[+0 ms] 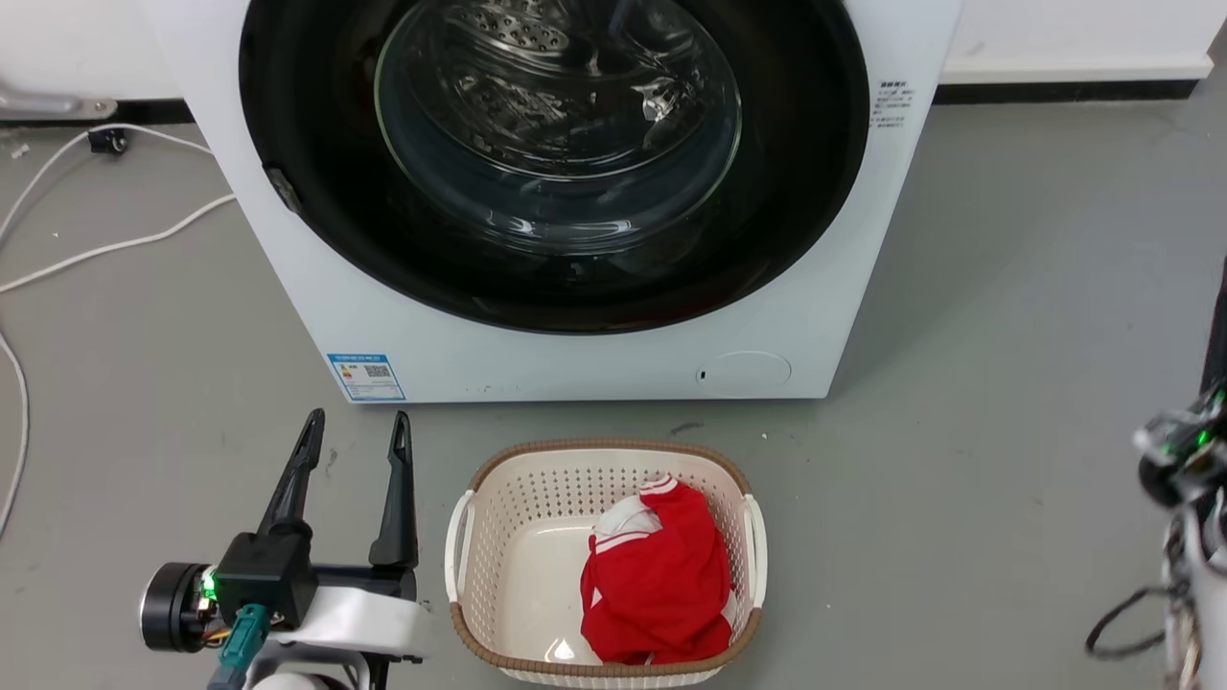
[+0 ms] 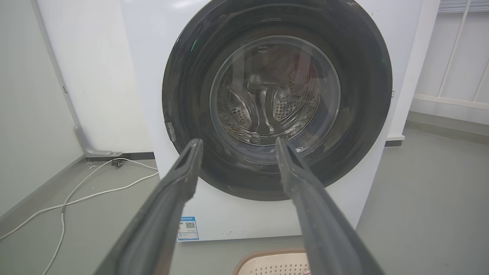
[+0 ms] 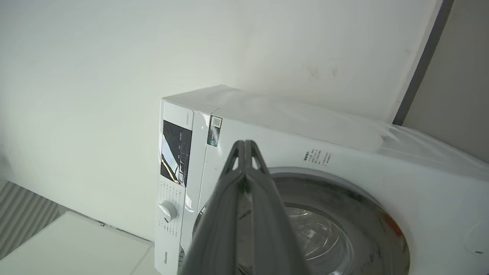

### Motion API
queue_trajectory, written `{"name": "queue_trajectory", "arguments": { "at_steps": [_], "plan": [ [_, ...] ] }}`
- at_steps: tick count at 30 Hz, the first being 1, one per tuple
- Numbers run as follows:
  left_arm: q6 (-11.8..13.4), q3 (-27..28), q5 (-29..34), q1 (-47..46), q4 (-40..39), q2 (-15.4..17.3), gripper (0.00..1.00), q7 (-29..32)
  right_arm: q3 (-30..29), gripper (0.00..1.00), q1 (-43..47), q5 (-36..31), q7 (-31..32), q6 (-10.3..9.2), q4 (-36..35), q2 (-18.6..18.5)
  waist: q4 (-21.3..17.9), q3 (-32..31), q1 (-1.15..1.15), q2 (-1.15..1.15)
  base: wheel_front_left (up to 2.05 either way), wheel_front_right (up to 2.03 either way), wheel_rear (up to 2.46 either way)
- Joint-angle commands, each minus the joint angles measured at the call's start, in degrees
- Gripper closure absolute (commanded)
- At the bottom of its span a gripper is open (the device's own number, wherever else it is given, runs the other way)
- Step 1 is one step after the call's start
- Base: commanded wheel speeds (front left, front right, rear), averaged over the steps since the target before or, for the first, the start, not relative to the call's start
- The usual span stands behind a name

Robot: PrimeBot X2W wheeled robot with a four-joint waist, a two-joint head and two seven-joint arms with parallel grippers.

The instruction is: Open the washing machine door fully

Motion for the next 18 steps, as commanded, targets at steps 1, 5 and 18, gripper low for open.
{"name": "queue_trajectory", "arguments": {
  "at_steps": [1, 5, 18],
  "plan": [
    [-0.2, 0.1, 0.1, -1.2, -0.3, 0.0, 0.00, -0.1, -0.7, 1.00, -3.5, 1.1, 1.5, 0.00, 1.9, -1.3, 0.0, 0.9, 0.00, 0.00, 0.00, 0.00, 0.00],
    [-0.4, 0.4, 0.3, -2.6, -0.9, -0.1, 0.00, -0.1, -1.5, 1.00, -13.9, 3.3, 6.8, 0.00, 10.1, -5.4, 0.3, 3.1, 0.00, 0.00, 0.00, 0.00, 0.00],
    [-1.1, 0.0, 1.0, -7.6, -3.3, -0.2, 0.00, -0.1, 5.3, 1.00, -43.2, -4.3, 21.0, 0.00, 32.8, -13.7, 0.8, 11.7, 0.00, 0.00, 0.00, 0.00, 0.00]
  ]
}}
